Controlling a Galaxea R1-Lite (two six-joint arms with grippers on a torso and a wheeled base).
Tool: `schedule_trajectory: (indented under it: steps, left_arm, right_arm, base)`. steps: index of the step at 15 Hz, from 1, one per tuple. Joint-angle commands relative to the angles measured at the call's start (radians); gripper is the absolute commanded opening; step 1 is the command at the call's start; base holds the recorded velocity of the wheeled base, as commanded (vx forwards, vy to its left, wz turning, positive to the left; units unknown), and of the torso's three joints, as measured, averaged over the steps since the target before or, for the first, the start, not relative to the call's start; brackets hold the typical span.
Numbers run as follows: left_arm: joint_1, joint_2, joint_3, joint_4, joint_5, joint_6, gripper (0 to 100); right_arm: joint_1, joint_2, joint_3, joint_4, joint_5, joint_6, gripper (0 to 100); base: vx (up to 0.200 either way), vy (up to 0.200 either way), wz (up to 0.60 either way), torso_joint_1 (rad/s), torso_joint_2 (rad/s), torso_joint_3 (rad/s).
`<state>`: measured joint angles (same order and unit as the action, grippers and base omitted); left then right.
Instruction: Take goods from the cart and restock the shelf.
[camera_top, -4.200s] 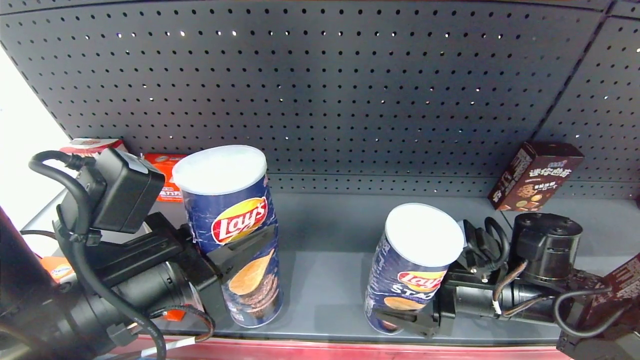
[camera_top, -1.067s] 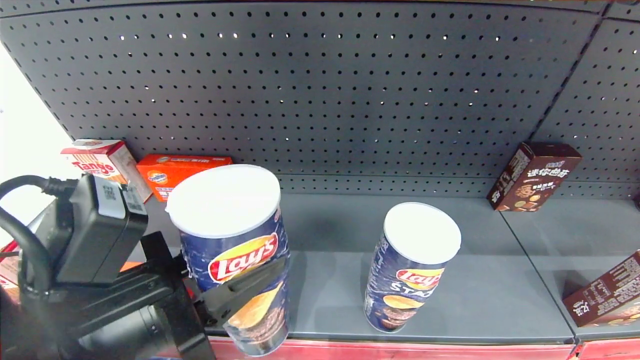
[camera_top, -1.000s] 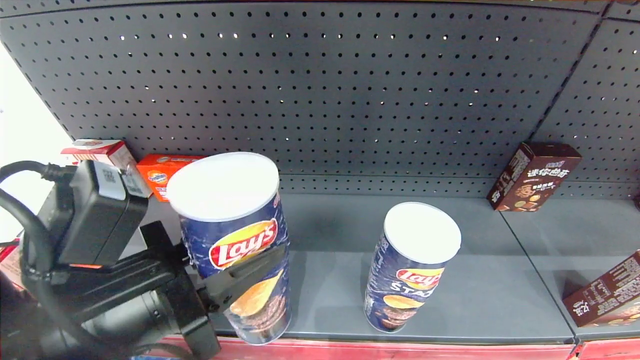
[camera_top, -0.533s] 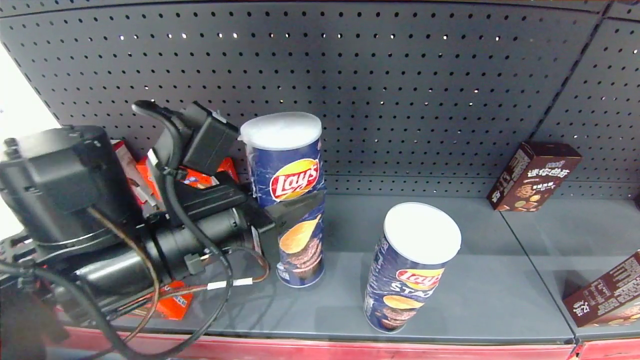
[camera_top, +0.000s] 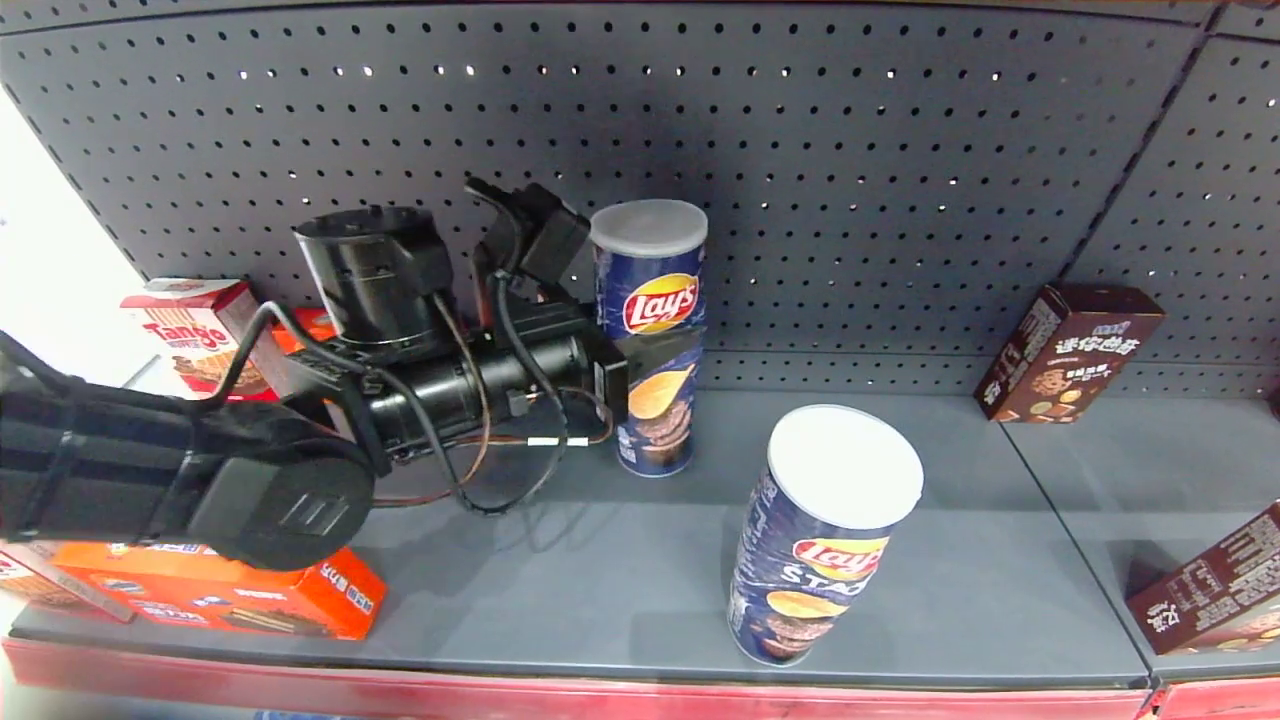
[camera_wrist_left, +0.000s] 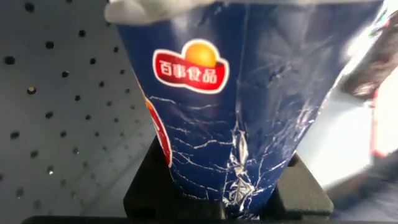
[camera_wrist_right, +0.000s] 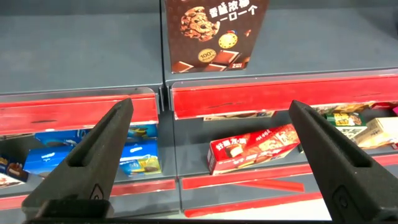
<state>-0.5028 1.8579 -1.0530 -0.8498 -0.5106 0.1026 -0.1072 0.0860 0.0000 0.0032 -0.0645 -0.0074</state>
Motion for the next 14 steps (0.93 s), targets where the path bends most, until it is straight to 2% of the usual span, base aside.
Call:
schedule_trajectory:
  steps: [1,4,5,10,14]
  left_arm:
    - [0.007,0.135,-0.096,0.005,-0.011,0.019,0]
    - [0.010,0.219,-0.225,0.006,-0.094,0.023,0]
    - [0.010,0.241,-0.259,0.009,-0.094,0.025,0]
    - [0.009,0.264,-0.283,0.032,-0.097,0.052,0]
    - [0.009,0.267,-0.282,0.028,-0.097,0.052,0]
  right_arm:
    - [0.000,0.005,0.000,0.000,0.000,0.000,100]
    - [0.000,0.005,0.000,0.000,0.000,0.000,100]
    - [0.000,0.005,0.000,0.000,0.000,0.000,100]
    - [0.000,0.005,0.000,0.000,0.000,0.000,100]
    - [0.000,0.005,0.000,0.000,0.000,0.000,100]
  base:
    - [0.000,0.000,0.00,0.000,0.00,0.000]
    - [0.000,0.000,0.00,0.000,0.00,0.000]
    - [0.000,0.000,0.00,0.000,0.00,0.000]
    - [0.000,0.000,0.00,0.000,0.00,0.000]
    - [0.000,0.000,0.00,0.000,0.00,0.000]
